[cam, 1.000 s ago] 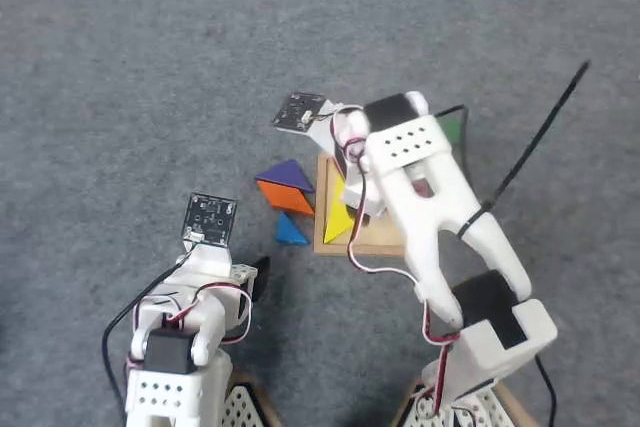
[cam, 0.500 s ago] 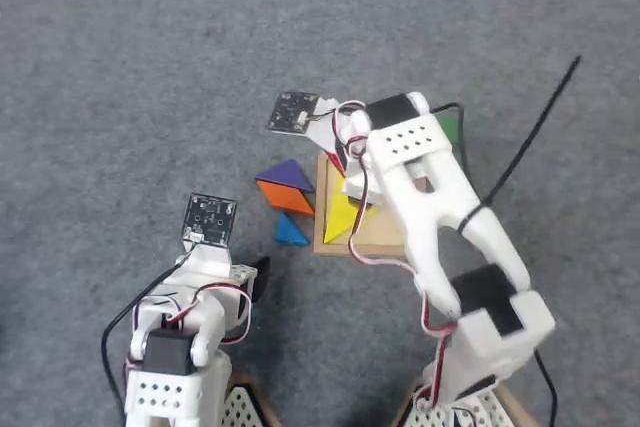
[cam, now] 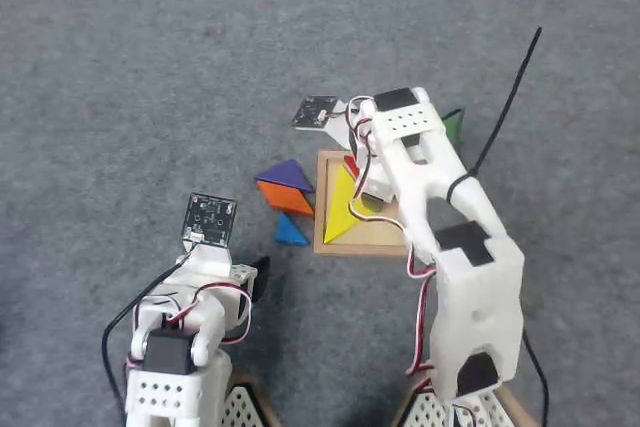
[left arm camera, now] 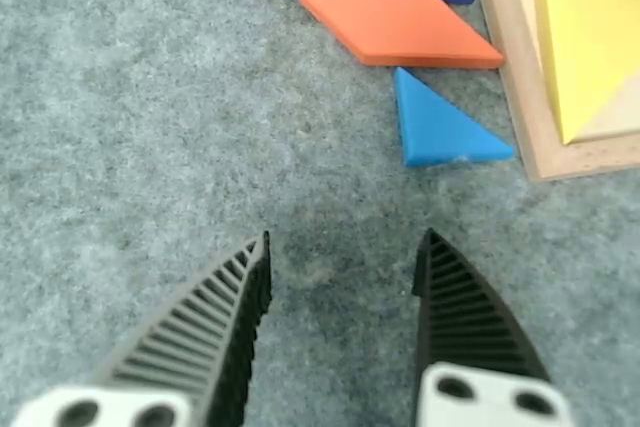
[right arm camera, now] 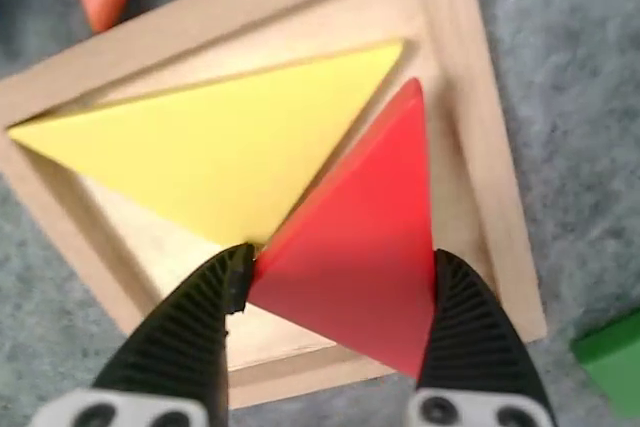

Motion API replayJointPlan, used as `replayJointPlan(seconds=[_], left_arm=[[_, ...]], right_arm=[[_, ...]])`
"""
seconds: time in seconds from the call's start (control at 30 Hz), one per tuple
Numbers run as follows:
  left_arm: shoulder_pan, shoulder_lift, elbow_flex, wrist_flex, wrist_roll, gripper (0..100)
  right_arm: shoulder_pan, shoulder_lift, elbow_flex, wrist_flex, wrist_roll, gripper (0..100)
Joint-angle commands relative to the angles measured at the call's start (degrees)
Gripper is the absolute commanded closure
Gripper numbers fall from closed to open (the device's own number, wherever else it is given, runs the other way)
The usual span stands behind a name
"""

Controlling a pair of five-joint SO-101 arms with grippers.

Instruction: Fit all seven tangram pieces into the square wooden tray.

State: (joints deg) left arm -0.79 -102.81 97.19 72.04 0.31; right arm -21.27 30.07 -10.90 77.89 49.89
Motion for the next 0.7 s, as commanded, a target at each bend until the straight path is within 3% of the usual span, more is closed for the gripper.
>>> replayJointPlan(seconds=[0.0,0.2,0.47,0.67], left_arm=[[-0.09,-1.23,-0.75,0.18,0.53,77],[-0.09,-1.23,-0.75,0.18,0.53,77],[-0.09,-1.23,-0.75,0.18,0.53,77],[-0.09,-1.23,-0.75,0.18,0.53,77]], right_arm=[[0.66,0.31,-5.36,-0.48,0.62,90.1],[0.75,3.3,-7.91,-0.31,0.7,89.5],[0.4,3.82,-7.91,3.03,4.4,73.0],[0.04,3.82,-8.0,2.51,4.31,71.3]])
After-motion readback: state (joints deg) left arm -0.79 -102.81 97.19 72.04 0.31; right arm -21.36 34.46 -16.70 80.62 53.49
